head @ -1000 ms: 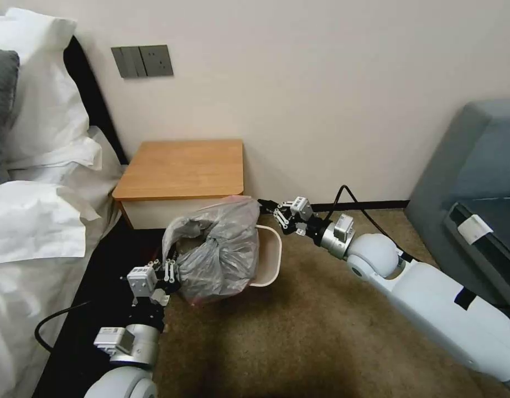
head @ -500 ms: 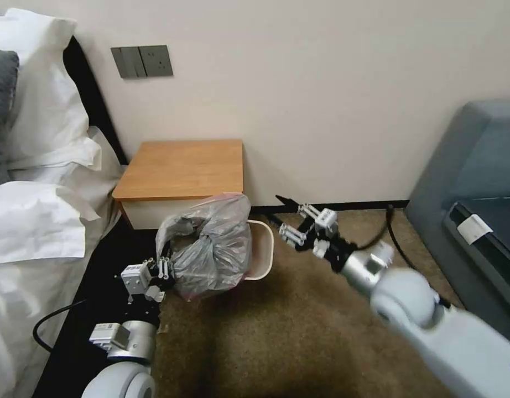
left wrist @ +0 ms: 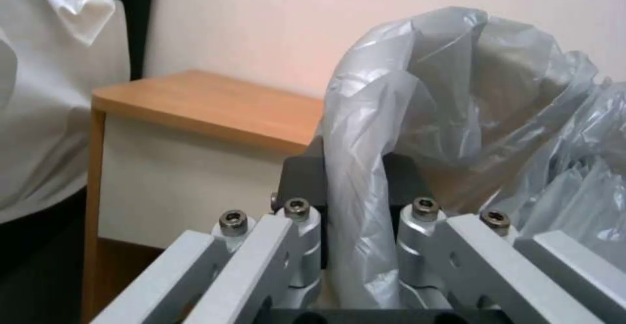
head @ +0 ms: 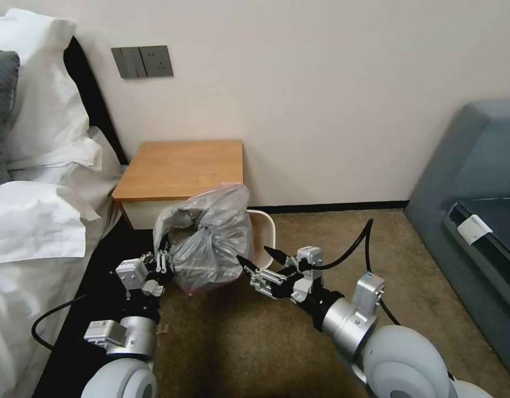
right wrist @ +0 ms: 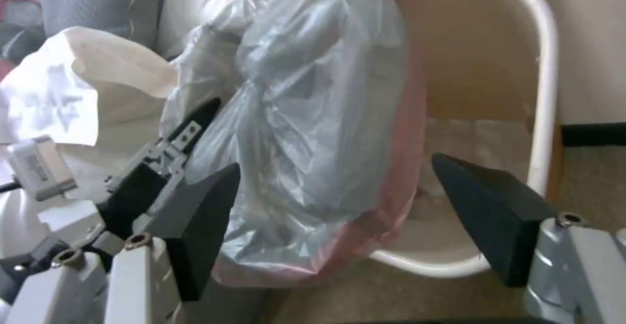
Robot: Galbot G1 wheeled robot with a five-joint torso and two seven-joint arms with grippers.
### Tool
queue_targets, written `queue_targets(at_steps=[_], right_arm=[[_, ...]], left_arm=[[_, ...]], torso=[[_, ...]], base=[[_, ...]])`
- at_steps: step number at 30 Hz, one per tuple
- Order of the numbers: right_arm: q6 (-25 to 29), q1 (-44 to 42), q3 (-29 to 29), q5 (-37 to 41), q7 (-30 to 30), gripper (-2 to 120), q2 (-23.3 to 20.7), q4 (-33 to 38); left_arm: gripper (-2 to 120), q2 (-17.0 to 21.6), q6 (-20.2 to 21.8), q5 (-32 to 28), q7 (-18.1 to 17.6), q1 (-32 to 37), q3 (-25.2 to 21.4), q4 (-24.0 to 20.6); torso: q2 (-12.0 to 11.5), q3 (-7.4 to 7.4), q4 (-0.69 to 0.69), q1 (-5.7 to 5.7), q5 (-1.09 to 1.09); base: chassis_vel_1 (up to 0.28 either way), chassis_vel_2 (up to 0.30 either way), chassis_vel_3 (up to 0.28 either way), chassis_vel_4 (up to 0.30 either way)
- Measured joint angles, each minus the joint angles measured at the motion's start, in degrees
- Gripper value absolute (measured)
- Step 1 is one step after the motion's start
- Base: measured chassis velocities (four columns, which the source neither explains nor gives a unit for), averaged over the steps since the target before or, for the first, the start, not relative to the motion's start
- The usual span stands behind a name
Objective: Pick up the garbage bag from the table and place it over the trash can.
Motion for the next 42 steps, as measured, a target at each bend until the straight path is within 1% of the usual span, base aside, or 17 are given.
queue_targets(at_steps=[15, 17, 19, 20, 22, 23, 24, 26, 27, 29, 30, 32, 33, 35, 36, 38, 42], right_arm=[[0.67, 2.26, -1.75, -1.34, -2.82, 79, 0.72, -2.79], [0.84, 2.53, -2.11, -1.77, -3.44, 72, 0.96, -3.12], [1.18, 2.72, -2.22, -2.22, -3.88, 63, 1.00, -3.37], [1.18, 2.72, -2.22, -2.22, -3.88, 63, 1.00, -3.37], [1.45, 2.76, -2.23, -2.51, -4.08, 53, 1.04, -3.47], [1.68, 2.74, -2.21, -2.68, -4.24, 47, 1.03, -3.47], [1.68, 2.74, -2.21, -2.68, -4.24, 47, 1.03, -3.47], [2.07, 2.63, -2.03, -3.21, -4.72, 36, 0.87, -3.47], [2.07, 2.63, -2.03, -3.21, -4.72, 36, 0.87, -3.47], [2.39, 2.48, -1.95, -3.55, -4.99, 25, 0.80, -3.46], [2.39, 2.48, -1.95, -3.55, -4.99, 25, 0.80, -3.46], [2.74, 2.31, -1.92, -4.04, -5.36, 15, 0.80, -3.49], [2.74, 2.31, -1.92, -4.04, -5.36, 15, 0.80, -3.49], [3.03, 2.25, -1.91, -4.37, -5.60, 4, 0.80, -3.52], [3.03, 2.25, -1.91, -4.37, -5.60, 4, 0.80, -3.52], [3.28, 2.19, -1.83, -4.97, -5.81, 0, 0.81, -3.55], [3.85, 1.34, -1.59, -6.33, -6.17, 0, 0.74, -3.48]], left_arm=[[11, -0.39, 0.07, -0.02, 0.12, 0.31, 0.49, -0.90], [11, -0.43, 0.07, -0.02, 0.13, 0.47, 0.51, -0.95], [11, -0.42, 0.07, -0.02, 0.14, 0.61, 0.51, -1.03], [11, -0.42, 0.07, -0.02, 0.14, 0.61, 0.51, -1.03], [11, -0.42, 0.07, -0.02, 0.14, 0.62, 0.45, -1.07], [11, -0.41, 0.07, -0.02, 0.14, 0.59, 0.43, -1.07], [11, -0.41, 0.07, -0.02, 0.14, 0.59, 0.43, -1.07], [11, -0.41, 0.07, -0.02, 0.14, 0.48, 0.41, -1.07], [11, -0.41, 0.07, -0.02, 0.14, 0.48, 0.41, -1.07], [11, -0.45, 0.07, -0.02, 0.14, 0.42, 0.42, -1.00], [11, -0.45, 0.07, -0.02, 0.14, 0.42, 0.42, -1.00], [11, -0.52, 0.08, -0.03, 0.12, 0.42, 0.44, -0.92], [11, -0.52, 0.08, -0.03, 0.12, 0.42, 0.44, -0.92], [11, -0.52, 0.07, -0.04, 0.10, 0.44, 0.41, -0.92], [11, -0.52, 0.07, -0.04, 0.10, 0.44, 0.41, -0.92], [11, -0.50, 0.09, -0.13, 0.07, 0.42, 0.27, -0.92], [11, -0.46, 0.17, -0.46, -0.02, 0.31, 0.03, -0.93]], torso=[[0.00, 0.00, 0.00, 0.00, 0.00], [0.00, 0.00, 0.00, 0.00, 0.00], [0.00, 0.00, 0.00, 0.00, 0.00], [0.00, 0.00, 0.00, 0.00, 0.00], [0.00, 0.00, 0.00, 0.00, 0.00], [-0.01, 0.00, 0.00, 0.00, 0.00], [-0.01, 0.00, 0.00, 0.00, 0.00], [0.00, 0.00, -0.01, 0.00, 0.00], [0.00, 0.00, -0.01, 0.00, 0.00], [-0.01, 0.00, -0.01, 0.00, 0.00], [-0.01, 0.00, -0.01, 0.00, 0.00], [-0.01, 0.00, -0.01, 0.00, 0.00], [-0.01, 0.00, -0.01, 0.00, 0.00], [-0.01, 0.00, 0.00, 0.00, 0.00], [-0.01, 0.00, 0.00, 0.00, 0.00], [-0.01, 0.00, 0.00, 0.00, 0.00], [-0.01, 0.00, 0.00, 0.00, 0.00]], base=[[0.000, 0.000, 0.000, 0.000], [0.000, 0.000, 0.000, 0.000], [0.000, 0.000, 0.000, 0.000], [0.000, 0.000, 0.000, 0.000], [0.000, 0.000, 0.000, 0.000], [0.000, 0.000, 0.000, 0.000], [0.000, 0.000, 0.000, 0.000], [0.000, 0.000, 0.000, 0.000], [0.000, 0.000, 0.000, 0.000], [0.000, 0.000, 0.000, 0.000], [0.000, 0.000, 0.000, 0.000], [0.000, 0.000, 0.000, 0.000], [0.000, 0.000, 0.000, 0.000], [0.000, 0.000, 0.000, 0.000], [0.000, 0.000, 0.000, 0.000], [0.000, 0.000, 0.000, 0.000], [0.000, 0.000, 0.000, 0.000]])
